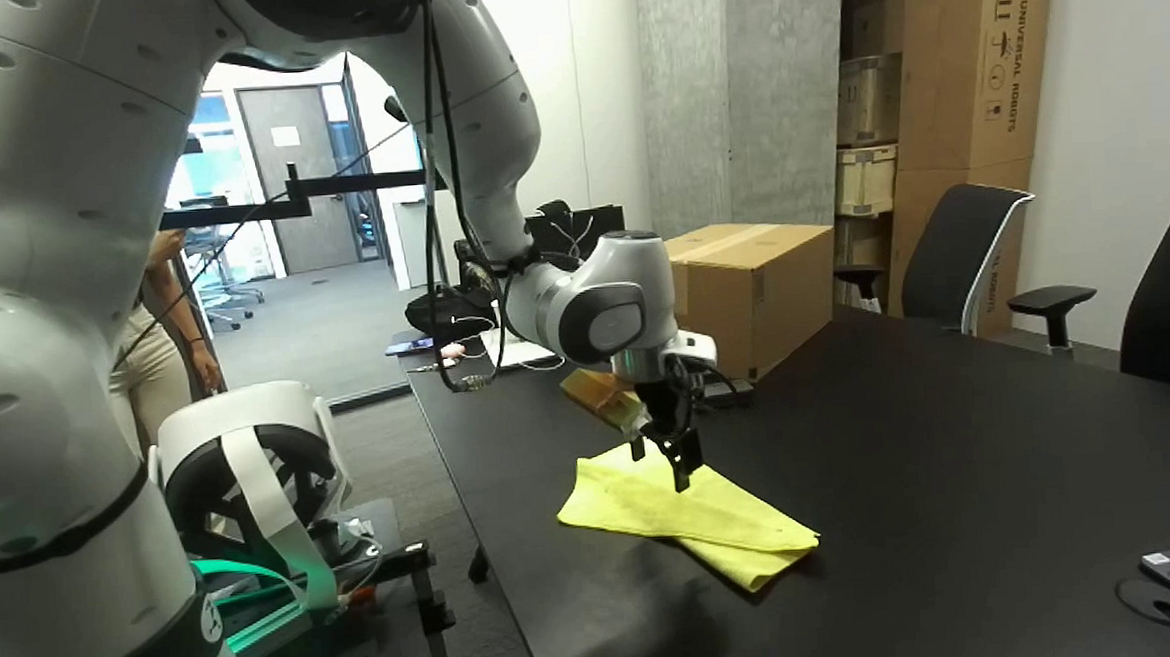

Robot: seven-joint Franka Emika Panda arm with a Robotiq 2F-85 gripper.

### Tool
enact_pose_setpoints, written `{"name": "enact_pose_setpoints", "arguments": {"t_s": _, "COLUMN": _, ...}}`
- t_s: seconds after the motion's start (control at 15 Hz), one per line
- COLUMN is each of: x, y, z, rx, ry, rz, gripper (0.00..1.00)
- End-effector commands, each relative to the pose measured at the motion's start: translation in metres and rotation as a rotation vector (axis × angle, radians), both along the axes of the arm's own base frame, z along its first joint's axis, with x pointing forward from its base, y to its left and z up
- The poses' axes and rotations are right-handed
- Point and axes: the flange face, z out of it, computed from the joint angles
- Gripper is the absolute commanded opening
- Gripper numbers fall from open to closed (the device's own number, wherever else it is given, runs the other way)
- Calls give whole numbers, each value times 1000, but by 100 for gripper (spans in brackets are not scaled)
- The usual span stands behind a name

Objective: Fold the yellow towel in half from bottom to top

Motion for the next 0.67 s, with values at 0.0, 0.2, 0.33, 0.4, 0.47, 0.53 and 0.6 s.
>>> {"name": "enact_pose_setpoints", "arguments": {"t_s": 0.0, "x": -28, "y": 24, "z": -1, "rx": -35, "ry": 58, "rz": 192, "gripper": 100}}
{"name": "enact_pose_setpoints", "arguments": {"t_s": 0.2, "x": -45, "y": 42, "z": -20, "rx": -98, "ry": 93, "rz": 342, "gripper": 100}}
{"name": "enact_pose_setpoints", "arguments": {"t_s": 0.33, "x": -56, "y": 52, "z": -26, "rx": -133, "ry": 119, "rz": 444, "gripper": 100}}
{"name": "enact_pose_setpoints", "arguments": {"t_s": 0.4, "x": -63, "y": 58, "z": -32, "rx": -140, "ry": 125, "rz": 499, "gripper": 100}}
{"name": "enact_pose_setpoints", "arguments": {"t_s": 0.47, "x": -68, "y": 62, "z": -31, "rx": -141, "ry": 127, "rz": 553, "gripper": 100}}
{"name": "enact_pose_setpoints", "arguments": {"t_s": 0.53, "x": -75, "y": 68, "z": -30, "rx": -135, "ry": 123, "rz": 608, "gripper": 100}}
{"name": "enact_pose_setpoints", "arguments": {"t_s": 0.6, "x": -79, "y": 74, "z": -34, "rx": -141, "ry": 125, "rz": 661, "gripper": 100}}
